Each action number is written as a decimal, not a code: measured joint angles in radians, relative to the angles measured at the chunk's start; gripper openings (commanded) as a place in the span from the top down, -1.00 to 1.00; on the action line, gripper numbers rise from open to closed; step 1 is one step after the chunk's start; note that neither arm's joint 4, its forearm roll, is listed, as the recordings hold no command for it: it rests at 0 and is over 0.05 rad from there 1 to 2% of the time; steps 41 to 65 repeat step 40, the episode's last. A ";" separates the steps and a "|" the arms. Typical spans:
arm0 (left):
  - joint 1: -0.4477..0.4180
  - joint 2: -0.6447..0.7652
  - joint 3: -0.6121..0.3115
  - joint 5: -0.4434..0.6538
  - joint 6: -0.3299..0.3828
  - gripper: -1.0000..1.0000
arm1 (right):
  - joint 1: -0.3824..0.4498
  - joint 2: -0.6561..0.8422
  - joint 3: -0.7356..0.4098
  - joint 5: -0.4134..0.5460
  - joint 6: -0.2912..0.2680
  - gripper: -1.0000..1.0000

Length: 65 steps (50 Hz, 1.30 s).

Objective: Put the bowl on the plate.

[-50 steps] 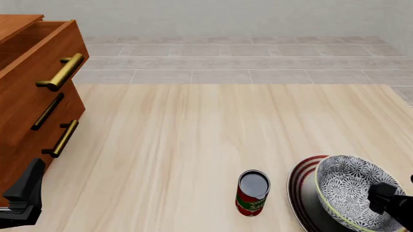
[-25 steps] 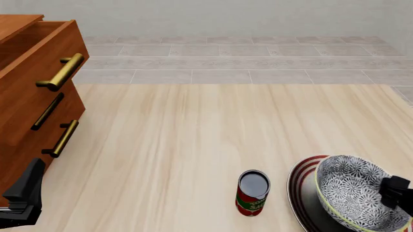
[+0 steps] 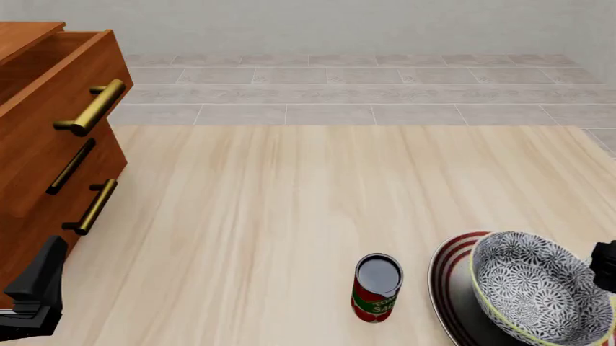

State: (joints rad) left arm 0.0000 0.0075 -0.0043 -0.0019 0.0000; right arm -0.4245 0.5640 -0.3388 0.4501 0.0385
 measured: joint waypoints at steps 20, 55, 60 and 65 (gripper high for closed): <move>0.000 0.000 0.000 0.000 0.000 -1.00 | 0.020 -0.038 -0.109 0.087 -0.025 -1.00; 0.000 0.000 0.000 0.000 0.000 -1.00 | 0.041 -0.053 -0.209 0.147 -0.044 -1.00; 0.000 0.000 0.000 0.000 0.000 -1.00 | 0.041 -0.053 -0.209 0.147 -0.044 -1.00; 0.000 0.000 0.000 0.000 0.000 -1.00 | 0.041 -0.053 -0.209 0.147 -0.044 -1.00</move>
